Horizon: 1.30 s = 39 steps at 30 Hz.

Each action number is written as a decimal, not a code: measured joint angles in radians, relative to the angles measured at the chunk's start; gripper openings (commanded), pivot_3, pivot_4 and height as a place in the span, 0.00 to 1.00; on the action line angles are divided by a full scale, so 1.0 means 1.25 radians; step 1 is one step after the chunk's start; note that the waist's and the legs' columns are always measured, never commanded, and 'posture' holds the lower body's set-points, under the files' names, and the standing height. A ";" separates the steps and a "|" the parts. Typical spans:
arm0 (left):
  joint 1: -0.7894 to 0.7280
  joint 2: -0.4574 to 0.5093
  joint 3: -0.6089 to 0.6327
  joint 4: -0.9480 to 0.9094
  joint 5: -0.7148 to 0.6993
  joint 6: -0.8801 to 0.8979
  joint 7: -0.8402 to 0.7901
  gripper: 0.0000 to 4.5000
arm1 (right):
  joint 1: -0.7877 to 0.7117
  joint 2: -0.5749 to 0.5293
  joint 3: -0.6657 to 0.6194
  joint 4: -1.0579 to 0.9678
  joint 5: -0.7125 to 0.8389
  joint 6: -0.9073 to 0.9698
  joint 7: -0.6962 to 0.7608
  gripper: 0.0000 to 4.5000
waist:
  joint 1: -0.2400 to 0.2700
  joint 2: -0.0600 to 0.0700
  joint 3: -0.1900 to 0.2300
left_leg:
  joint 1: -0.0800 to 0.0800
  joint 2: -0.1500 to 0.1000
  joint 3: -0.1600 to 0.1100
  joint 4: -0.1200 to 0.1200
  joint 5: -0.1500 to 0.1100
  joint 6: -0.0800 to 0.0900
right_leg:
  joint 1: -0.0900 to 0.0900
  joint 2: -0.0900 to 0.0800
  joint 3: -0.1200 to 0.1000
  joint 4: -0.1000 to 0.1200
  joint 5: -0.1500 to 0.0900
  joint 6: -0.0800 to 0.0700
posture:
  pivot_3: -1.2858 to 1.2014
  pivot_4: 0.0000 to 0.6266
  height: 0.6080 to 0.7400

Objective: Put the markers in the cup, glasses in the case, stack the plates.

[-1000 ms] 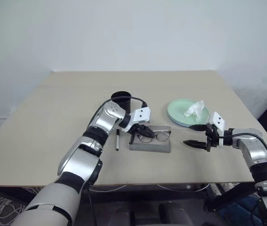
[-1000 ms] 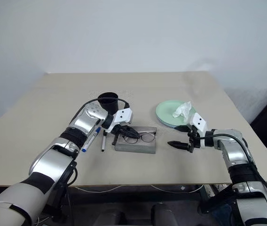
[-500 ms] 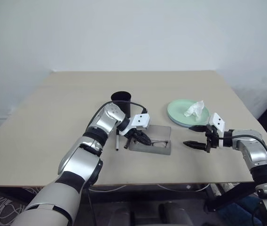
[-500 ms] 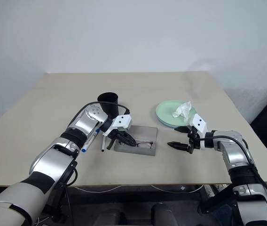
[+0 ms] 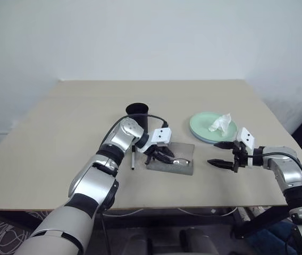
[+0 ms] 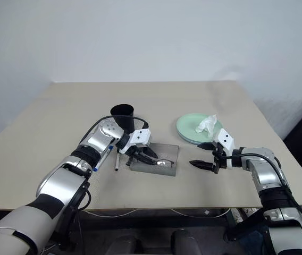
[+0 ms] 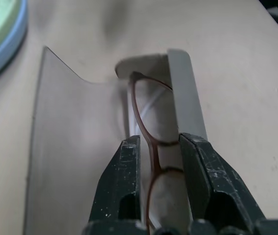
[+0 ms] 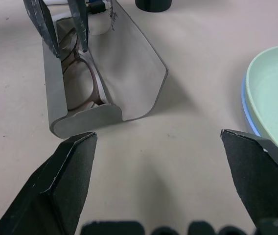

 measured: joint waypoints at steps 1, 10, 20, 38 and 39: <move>-0.012 -0.006 0.013 0.001 -0.009 0.002 0.012 0.27 | 0.000 0.000 0.000 0.000 0.000 0.000 0.000 0.98 | 0.000 -0.001 0.000 | 0.000 0.000 0.000 0.000 0.000 0.000 | 0.000 0.000 0.000 0.000 0.000 0.000 | 0.52 0.00 1.00; -0.112 -0.001 0.069 0.071 0.015 -0.056 0.249 0.01 | -0.002 0.000 0.000 0.001 0.000 0.000 0.000 0.98 | -0.001 -0.001 0.001 | 0.001 0.000 0.000 -0.001 0.000 0.000 | 0.000 0.000 0.000 0.000 0.001 0.002 | 0.52 0.00 1.00; -0.087 0.004 0.015 0.157 0.122 -0.085 0.377 0.01 | -0.004 -0.010 -0.005 -0.037 0.018 0.008 0.031 0.98 | 0.001 -0.002 0.001 | 0.000 -0.001 0.000 0.000 0.000 0.000 | 0.000 0.000 0.001 -0.001 0.001 0.002 | 0.52 0.00 1.00; -0.087 -0.018 0.023 0.168 0.138 -0.019 0.210 0.01 | 0.011 -0.015 -0.019 -0.059 0.022 0.023 0.031 0.98 | 0.000 -0.002 0.001 | 0.000 0.000 0.000 0.000 0.000 0.000 | 0.000 0.000 0.001 -0.001 0.001 0.002 | 0.52 0.00 1.00; -0.085 -0.015 0.025 0.165 0.127 -0.011 0.184 0.01 | 0.011 -0.015 -0.019 -0.060 0.022 0.023 0.031 0.98 | -0.001 -0.002 0.001 | 0.000 0.000 0.000 0.000 0.000 0.000 | 0.000 0.000 0.001 -0.001 0.001 0.002 | 0.52 0.00 1.00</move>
